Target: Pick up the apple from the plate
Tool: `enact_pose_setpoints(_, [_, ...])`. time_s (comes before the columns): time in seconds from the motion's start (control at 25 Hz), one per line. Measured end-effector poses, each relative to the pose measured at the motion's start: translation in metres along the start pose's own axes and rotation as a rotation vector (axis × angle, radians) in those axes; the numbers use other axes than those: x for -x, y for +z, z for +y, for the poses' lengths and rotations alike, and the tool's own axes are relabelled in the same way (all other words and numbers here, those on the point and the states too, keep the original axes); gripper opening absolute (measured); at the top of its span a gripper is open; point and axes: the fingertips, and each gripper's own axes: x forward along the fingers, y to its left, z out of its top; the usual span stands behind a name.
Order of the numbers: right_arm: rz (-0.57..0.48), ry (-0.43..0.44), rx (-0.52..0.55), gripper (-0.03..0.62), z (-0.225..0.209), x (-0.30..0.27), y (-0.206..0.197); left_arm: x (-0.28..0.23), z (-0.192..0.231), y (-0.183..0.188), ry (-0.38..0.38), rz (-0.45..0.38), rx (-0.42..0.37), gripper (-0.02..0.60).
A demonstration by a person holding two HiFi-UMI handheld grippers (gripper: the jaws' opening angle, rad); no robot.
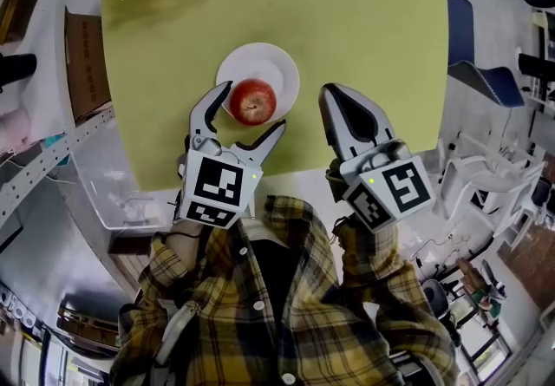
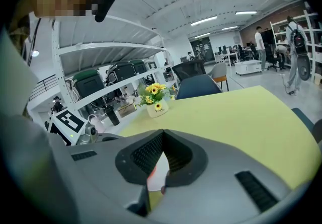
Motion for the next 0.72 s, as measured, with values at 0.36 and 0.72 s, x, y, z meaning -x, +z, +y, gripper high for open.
enact_pose_setpoints(0.36, [-0.004, 0.021, -0.053, -0.003, -0.002, -0.012, -0.008, -0.02, 0.005, -0.025, 0.025, 0.06, -0.074, 0.416])
enact_pose_setpoints(0.72, [-0.011, 0.029, -0.081, -0.003, -0.004, -0.016, -0.012, -0.032, 0.006, -0.034, 0.031, 0.099, -0.13, 0.416])
